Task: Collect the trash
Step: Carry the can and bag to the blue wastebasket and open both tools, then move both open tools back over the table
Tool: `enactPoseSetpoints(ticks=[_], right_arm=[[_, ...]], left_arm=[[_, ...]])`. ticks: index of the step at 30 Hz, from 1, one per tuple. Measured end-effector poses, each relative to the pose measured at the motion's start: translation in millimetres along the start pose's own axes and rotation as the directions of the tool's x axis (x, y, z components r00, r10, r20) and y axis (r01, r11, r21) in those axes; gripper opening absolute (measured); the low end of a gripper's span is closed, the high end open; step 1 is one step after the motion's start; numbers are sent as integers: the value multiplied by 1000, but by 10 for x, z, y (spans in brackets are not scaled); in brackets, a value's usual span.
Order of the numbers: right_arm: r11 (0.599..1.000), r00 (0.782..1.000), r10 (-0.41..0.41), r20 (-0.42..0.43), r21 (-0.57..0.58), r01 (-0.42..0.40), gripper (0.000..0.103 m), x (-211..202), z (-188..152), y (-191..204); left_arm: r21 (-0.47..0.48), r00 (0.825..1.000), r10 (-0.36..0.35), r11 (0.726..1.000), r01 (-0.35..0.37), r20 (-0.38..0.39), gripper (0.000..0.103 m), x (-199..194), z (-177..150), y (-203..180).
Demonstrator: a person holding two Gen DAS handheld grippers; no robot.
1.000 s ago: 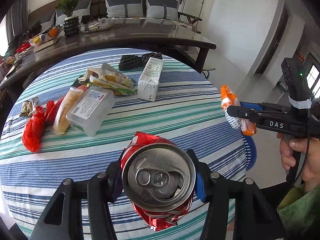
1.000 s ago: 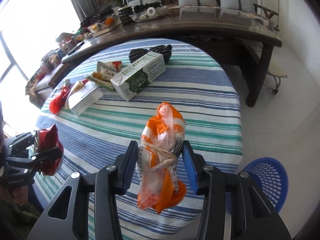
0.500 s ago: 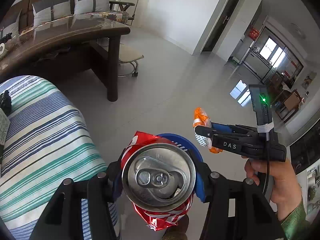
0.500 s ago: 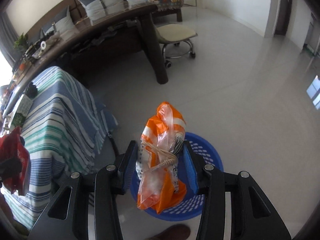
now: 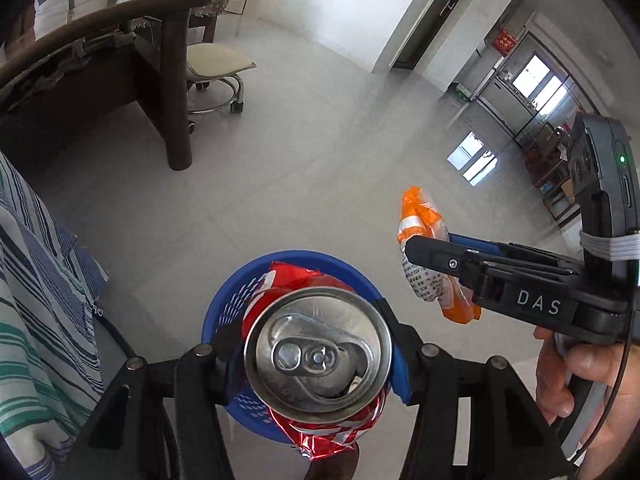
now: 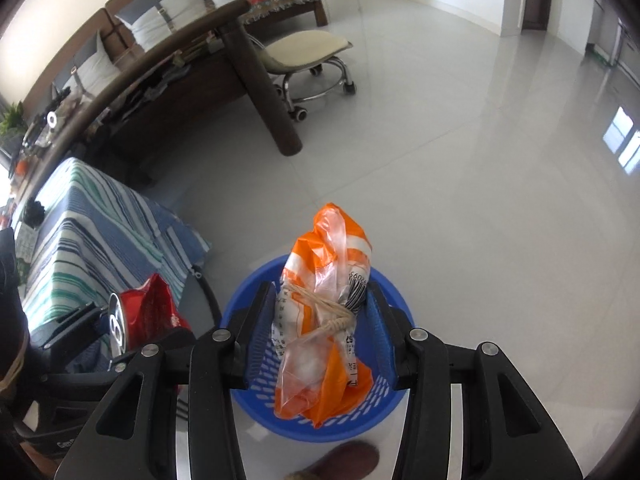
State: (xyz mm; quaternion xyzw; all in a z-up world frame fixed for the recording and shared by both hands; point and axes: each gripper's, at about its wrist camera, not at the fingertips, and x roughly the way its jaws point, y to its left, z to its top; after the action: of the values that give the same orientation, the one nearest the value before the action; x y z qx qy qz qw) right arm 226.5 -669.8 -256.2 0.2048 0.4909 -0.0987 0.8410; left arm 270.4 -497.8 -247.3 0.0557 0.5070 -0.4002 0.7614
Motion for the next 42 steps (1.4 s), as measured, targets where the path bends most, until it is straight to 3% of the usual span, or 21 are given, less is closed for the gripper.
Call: enactPoseSetpoints(ticks=[2, 4, 10, 15, 22, 27, 32, 38, 42], right_arm=[[1000, 1000, 8, 0, 17, -8, 51, 6, 3, -31], [999, 1000, 23, 5, 40, -23, 65, 6, -1, -73], [998, 998, 6, 56, 69, -9, 68, -133, 20, -144], [999, 986, -29, 163, 46, 22, 72, -396, 42, -37], [997, 931, -32, 364, -51, 55, 80, -891, 25, 513], [988, 883, 52, 466, -153, 23, 86, -1159, -106, 1179], [948, 871, 182, 456, -317, -32, 88, -1139, -392, 2034], [830, 925, 281, 258, -549, -99, 89, -733, -1016, 3149], [750, 939, 317, 137, -641, -160, 89, -563, -1460, 3686]], left_arm=[[13, 1000, -8, 1000, 8, 3, 61, 51, -12, -29], [11, 1000, -7, 1000, 7, 0, 71, 86, -23, -52], [-4, 999, 2, 1000, -2, 35, 71, -37, -29, -42], [23, 989, 48, 998, -51, 139, 71, -585, -121, -164], [20, 963, 77, 996, -85, 259, 72, -1666, -519, -225], [-49, 940, 187, 982, -180, 286, 73, -2288, -1024, 88], [-160, 897, 362, 930, -331, 252, 73, -2690, -1650, 760], [-322, 824, 544, 817, -478, 158, 73, -3062, -2334, 1726], [-393, 791, 601, 760, -518, 118, 73, -3310, -2607, 2223]])
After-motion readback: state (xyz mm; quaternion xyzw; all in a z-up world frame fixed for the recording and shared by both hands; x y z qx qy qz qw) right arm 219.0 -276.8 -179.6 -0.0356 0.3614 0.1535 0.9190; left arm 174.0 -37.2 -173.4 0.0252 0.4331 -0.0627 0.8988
